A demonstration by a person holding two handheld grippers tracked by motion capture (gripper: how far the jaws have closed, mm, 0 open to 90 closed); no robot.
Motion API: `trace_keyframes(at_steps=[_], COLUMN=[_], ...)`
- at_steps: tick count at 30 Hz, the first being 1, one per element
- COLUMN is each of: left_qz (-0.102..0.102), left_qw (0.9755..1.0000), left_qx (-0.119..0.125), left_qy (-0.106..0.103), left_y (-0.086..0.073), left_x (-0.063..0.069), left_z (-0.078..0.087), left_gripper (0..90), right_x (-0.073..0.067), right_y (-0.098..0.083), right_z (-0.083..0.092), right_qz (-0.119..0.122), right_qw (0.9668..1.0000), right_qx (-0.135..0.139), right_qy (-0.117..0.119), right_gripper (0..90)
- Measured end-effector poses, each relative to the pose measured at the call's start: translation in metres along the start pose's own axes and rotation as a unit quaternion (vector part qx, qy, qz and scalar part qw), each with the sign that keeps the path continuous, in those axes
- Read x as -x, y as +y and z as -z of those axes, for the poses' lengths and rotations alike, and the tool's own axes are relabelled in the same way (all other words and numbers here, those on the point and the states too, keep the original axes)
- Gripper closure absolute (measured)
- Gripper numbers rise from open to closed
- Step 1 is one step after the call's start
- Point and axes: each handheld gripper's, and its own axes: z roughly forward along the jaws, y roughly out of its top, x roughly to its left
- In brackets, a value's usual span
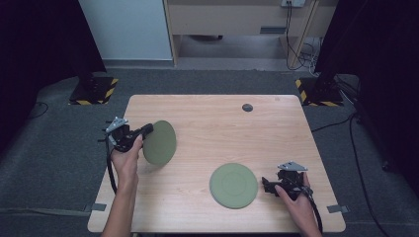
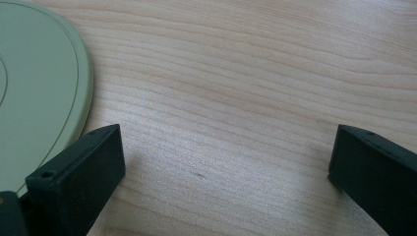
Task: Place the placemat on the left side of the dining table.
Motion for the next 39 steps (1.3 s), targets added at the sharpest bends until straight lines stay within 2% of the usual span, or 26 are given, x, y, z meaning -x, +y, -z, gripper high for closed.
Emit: trace_keyframes(at_steps=[14,32,39], left_qz=[-0.003,-0.025,-0.038], left_qw=[0.9999,0.9989,0.9978], left_qx=[-0.007,-0.026,-0.036], left_qy=[0.009,0.029,0.041], left_y=[0.001,0.001,0.0], left_x=[-0.008,-0.017,-0.021], left_z=[0.001,0.002,0.002], left_gripper=[85.4,85.4,85.4], right_x=[-0.001,-0.001,-0.001], right_y=[0.0,0.0,0.0], right_z=[0.0,0.0,0.0], right_qz=[0.0,0.0,-0.001], right_qw=[1.0,1.0,1.0], right_qx=[0.0,0.0,0.0], right_qy=[0.0,0.0,0.0], right_gripper=[0.9,0.9,0.9])
